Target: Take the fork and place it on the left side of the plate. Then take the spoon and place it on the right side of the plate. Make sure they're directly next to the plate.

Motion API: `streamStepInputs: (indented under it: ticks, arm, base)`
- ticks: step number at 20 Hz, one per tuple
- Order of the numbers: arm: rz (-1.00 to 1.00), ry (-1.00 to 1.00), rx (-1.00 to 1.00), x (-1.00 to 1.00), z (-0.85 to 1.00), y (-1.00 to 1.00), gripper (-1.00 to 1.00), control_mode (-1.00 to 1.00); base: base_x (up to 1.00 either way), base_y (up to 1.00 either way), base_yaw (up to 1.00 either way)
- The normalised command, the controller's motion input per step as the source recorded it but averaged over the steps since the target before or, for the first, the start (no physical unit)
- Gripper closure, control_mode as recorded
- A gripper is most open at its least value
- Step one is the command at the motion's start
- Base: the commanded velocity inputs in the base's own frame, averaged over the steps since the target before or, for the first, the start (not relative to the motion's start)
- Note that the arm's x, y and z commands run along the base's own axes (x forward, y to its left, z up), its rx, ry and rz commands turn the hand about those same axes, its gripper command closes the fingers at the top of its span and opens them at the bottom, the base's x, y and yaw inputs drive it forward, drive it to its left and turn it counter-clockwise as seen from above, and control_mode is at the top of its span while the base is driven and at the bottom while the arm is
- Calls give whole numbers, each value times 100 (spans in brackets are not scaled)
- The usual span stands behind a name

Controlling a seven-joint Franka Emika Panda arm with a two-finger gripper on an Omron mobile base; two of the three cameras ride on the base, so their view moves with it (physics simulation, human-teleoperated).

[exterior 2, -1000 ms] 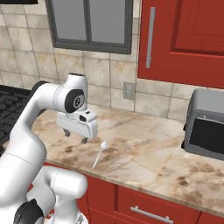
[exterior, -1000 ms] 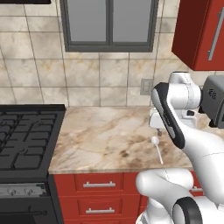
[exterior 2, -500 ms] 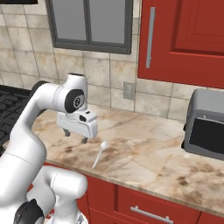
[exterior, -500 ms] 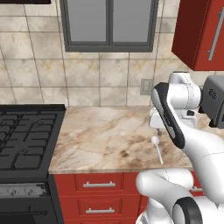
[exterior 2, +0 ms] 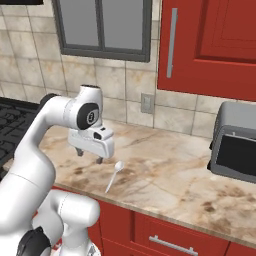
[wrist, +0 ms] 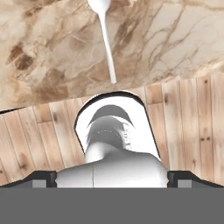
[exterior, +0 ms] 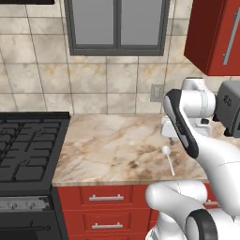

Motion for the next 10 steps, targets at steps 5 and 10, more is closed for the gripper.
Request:
streamStepInputs:
  ticks: [5,10]
  arm:
    - [1,3,0,21,-17,-50,-100,-100]
    - [1,6,0,5,-39,-29,-100,-100]
  base:
    - [0,0,0]
    - [0,0,0]
